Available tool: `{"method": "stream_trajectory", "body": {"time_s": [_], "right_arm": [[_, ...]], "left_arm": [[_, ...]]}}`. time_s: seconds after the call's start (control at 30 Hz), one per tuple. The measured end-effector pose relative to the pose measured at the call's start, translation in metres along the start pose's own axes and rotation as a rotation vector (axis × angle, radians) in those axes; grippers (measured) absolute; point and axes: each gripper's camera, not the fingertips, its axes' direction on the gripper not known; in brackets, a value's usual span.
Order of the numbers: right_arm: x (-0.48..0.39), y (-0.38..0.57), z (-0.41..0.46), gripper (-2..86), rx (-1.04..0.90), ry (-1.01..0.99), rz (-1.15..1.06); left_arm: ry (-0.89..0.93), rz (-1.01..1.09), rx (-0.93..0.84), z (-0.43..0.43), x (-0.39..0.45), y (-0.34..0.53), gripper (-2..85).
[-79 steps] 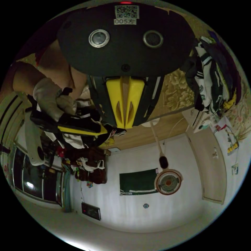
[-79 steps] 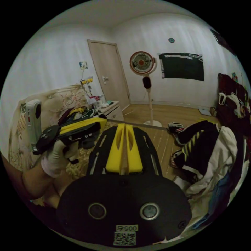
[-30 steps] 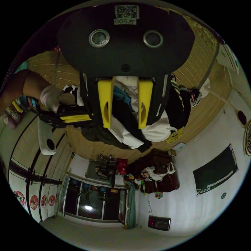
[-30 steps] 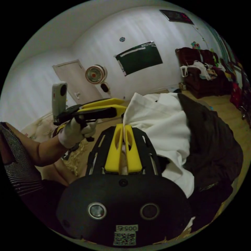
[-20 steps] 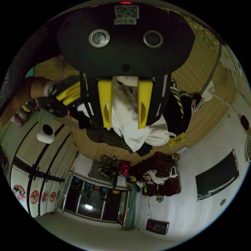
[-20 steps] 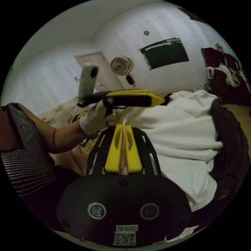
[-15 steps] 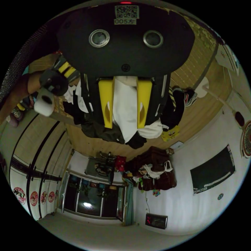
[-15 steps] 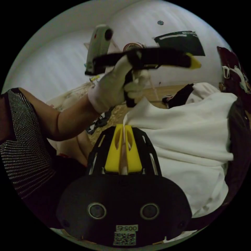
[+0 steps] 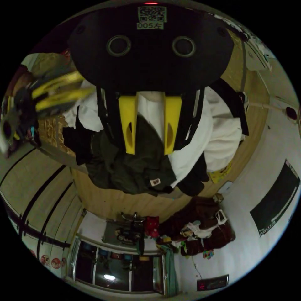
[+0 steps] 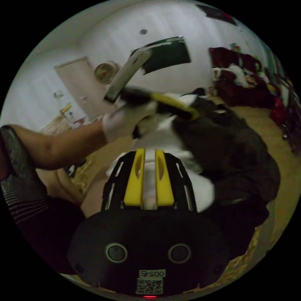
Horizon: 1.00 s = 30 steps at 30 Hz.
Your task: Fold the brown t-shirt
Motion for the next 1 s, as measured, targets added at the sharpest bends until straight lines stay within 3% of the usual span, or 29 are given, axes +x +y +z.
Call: {"method": "stream_trajectory", "body": {"time_s": [0.07,0.2,0.53,0.8,1.0], "right_arm": [[0.041,-0.033,-0.011,6.1,0.044,0.149,0.058],[0.096,-0.091,0.003,7.7,0.048,0.191,0.129],[0.149,-0.191,0.111,3.5,-0.29,0.286,0.275],[0.098,-0.206,0.028,-1.0,-0.008,0.322,0.267],[0.008,-0.227,-0.062,-1.3,0.237,0.334,0.136]], "left_arm": [[0.026,-0.017,0.018,-0.003,-0.002,0.004,6.8],[0.098,-0.051,0.069,-0.015,-0.007,0.019,4.0],[0.17,-0.066,0.118,-0.047,-0.012,0.056,2.8],[0.265,-0.109,0.196,-0.113,-0.053,0.108,2.1],[0.221,-0.142,0.316,-0.192,-0.081,0.162,2.0]]}}
